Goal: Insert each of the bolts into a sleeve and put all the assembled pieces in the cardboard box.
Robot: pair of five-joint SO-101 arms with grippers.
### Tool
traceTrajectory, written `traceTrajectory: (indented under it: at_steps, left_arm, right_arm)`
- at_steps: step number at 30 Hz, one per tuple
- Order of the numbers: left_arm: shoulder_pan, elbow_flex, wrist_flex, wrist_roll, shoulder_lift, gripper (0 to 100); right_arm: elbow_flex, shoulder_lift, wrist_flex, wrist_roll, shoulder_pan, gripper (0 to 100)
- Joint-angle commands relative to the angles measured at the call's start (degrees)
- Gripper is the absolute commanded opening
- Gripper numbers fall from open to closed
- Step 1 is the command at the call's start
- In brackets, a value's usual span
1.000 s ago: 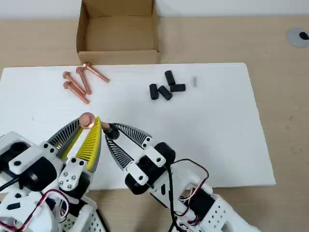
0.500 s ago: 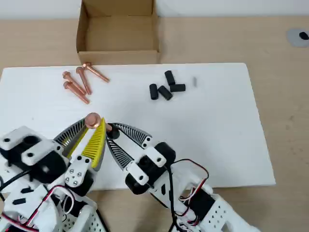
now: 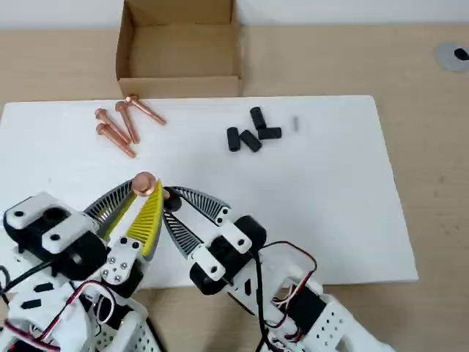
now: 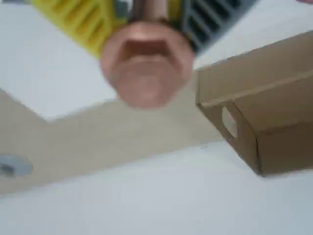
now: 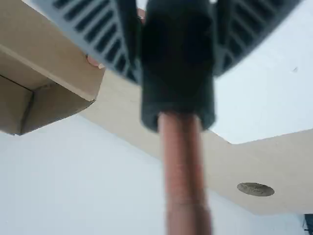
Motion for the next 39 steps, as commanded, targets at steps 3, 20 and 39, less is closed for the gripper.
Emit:
traceTrajectory:
  at_steps: [3,20,39]
  left_arm:
    - [4.84,-0.09,5.19,-1.93,0.13,1]
    - [-3.78,-3.08,5.54,4.40,-0.04,16]
    - [-17.23,-10.90,-1.14,10.46,0.92,16]
  right_arm:
    - [-0.13,-5.14,-1.41,0.35,-0.66,0.9]
    - [-0.13,-5.14,-1.41,0.35,-0.66,0.9]
    - [-0.31,-5.14,-1.85,0.35,11.91,0.9]
